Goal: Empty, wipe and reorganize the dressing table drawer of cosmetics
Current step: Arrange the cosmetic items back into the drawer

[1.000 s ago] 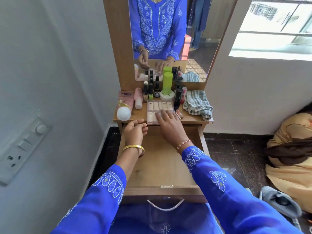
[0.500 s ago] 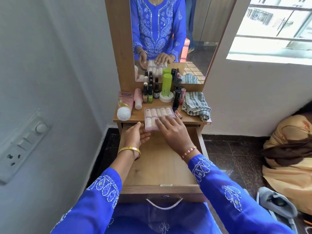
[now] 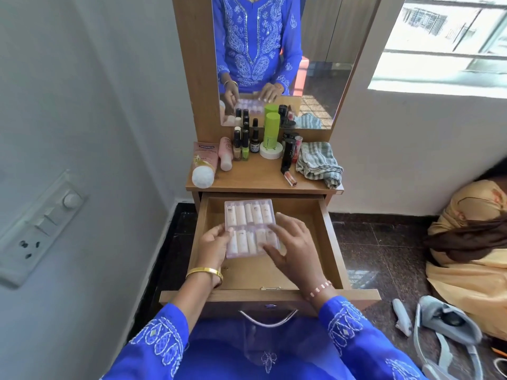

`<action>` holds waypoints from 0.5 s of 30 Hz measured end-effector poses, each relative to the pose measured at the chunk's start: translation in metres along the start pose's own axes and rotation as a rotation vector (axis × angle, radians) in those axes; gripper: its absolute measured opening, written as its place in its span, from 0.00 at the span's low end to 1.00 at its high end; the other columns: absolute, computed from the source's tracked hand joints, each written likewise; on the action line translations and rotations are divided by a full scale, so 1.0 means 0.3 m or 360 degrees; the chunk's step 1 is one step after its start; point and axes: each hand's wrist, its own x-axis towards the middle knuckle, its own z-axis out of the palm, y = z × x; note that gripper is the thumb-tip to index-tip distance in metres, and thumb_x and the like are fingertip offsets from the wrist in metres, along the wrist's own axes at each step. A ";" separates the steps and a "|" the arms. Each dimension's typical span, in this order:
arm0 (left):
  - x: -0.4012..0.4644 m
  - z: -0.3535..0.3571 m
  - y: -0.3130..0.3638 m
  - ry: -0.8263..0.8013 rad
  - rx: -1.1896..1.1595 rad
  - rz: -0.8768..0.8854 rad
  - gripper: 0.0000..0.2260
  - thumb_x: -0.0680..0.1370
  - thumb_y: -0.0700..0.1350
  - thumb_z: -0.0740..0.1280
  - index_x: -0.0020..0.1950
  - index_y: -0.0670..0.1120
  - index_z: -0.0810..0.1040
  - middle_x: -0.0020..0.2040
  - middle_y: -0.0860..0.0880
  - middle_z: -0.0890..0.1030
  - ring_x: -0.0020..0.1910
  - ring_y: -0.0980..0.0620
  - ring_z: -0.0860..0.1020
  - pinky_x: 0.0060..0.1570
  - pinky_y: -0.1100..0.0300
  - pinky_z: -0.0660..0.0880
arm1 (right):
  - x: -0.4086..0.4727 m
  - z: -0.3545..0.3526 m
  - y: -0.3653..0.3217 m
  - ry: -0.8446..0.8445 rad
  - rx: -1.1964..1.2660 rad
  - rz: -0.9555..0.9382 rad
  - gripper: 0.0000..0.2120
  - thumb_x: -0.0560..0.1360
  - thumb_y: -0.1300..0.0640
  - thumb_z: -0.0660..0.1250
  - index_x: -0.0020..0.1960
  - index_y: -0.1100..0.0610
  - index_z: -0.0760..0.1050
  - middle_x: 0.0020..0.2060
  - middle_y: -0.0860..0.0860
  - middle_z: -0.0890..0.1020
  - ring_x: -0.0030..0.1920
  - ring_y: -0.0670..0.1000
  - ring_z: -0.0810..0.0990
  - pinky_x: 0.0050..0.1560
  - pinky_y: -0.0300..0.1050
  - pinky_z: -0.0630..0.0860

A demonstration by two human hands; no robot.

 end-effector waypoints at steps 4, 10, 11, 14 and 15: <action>0.035 0.015 -0.041 0.0030 0.0079 -0.0148 0.07 0.77 0.39 0.63 0.54 0.45 0.78 0.45 0.47 0.81 0.40 0.53 0.79 0.39 0.61 0.76 | 0.037 0.004 -0.001 -0.0481 0.0660 0.1086 0.18 0.74 0.56 0.66 0.63 0.57 0.71 0.56 0.56 0.79 0.52 0.54 0.80 0.50 0.51 0.80; 0.132 0.089 -0.093 0.0092 0.0220 -0.0338 0.09 0.75 0.35 0.65 0.35 0.42 0.76 0.36 0.47 0.77 0.40 0.48 0.76 0.43 0.58 0.73 | 0.089 0.077 0.057 -0.0643 0.0810 0.1613 0.15 0.75 0.58 0.66 0.60 0.61 0.72 0.53 0.59 0.81 0.43 0.60 0.83 0.39 0.51 0.80; 0.146 0.098 -0.103 0.0103 0.0264 -0.0343 0.11 0.74 0.35 0.65 0.32 0.44 0.75 0.36 0.46 0.77 0.42 0.47 0.76 0.43 0.58 0.72 | 0.088 0.089 0.068 -0.0638 0.0770 0.1618 0.15 0.74 0.58 0.67 0.60 0.61 0.72 0.53 0.59 0.81 0.45 0.59 0.83 0.43 0.53 0.80; 0.160 0.114 -0.117 0.0131 0.0425 -0.0317 0.04 0.74 0.36 0.67 0.40 0.38 0.80 0.38 0.43 0.78 0.43 0.46 0.76 0.45 0.57 0.71 | 0.078 0.119 0.102 -0.0605 0.0709 0.1651 0.15 0.73 0.57 0.68 0.58 0.60 0.73 0.54 0.58 0.81 0.52 0.58 0.82 0.54 0.56 0.78; 0.161 0.113 -0.119 0.0114 0.0510 -0.0295 0.05 0.73 0.37 0.67 0.44 0.36 0.80 0.40 0.42 0.79 0.44 0.46 0.76 0.46 0.57 0.71 | 0.076 0.123 0.109 -0.0589 0.0705 0.1669 0.15 0.73 0.57 0.68 0.57 0.60 0.74 0.53 0.58 0.81 0.52 0.58 0.81 0.55 0.57 0.78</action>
